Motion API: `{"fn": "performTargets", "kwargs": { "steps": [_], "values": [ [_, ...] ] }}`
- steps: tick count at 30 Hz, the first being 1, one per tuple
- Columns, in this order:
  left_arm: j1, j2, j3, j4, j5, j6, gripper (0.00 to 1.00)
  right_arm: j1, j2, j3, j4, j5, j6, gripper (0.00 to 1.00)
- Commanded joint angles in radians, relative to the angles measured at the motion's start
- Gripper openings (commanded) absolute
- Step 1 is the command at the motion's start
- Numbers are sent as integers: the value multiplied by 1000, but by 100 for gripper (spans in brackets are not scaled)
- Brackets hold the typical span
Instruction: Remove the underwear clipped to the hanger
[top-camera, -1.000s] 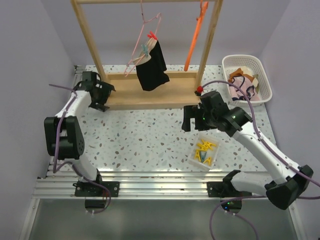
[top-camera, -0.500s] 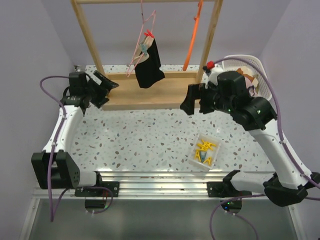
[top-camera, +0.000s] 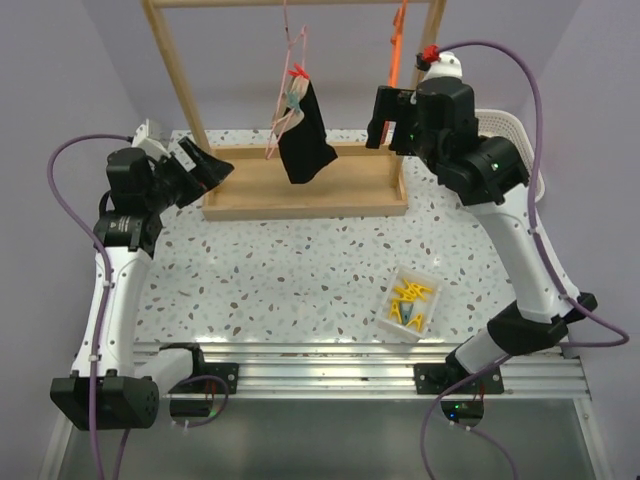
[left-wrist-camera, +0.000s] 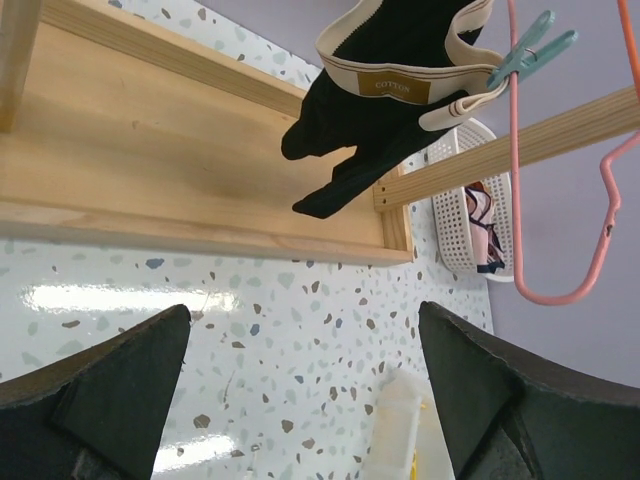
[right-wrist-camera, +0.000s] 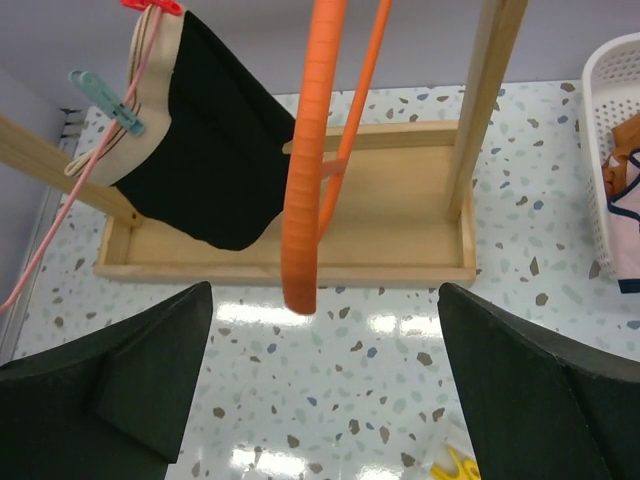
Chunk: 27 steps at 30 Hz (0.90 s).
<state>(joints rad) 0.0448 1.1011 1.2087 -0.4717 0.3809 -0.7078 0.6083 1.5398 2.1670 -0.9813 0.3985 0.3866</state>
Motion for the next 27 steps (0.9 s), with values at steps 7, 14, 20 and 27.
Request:
{"fn": "performTargets", "kwargs": {
  "steps": [7, 14, 20, 27],
  "values": [
    [0, -75, 2, -35, 9, 100, 100, 1, 134, 91, 153, 85, -20, 97],
    [0, -101, 66, -102, -57, 128, 100, 4, 65, 63, 87, -123, 23, 94],
    [0, -109, 72, -128, -86, 126, 100, 46, 77, 74, -93, -470, 72, 93],
    [-3, -118, 57, -136, -105, 122, 100, 272, 207, 157, -88, -591, 95, 98]
  ]
}}
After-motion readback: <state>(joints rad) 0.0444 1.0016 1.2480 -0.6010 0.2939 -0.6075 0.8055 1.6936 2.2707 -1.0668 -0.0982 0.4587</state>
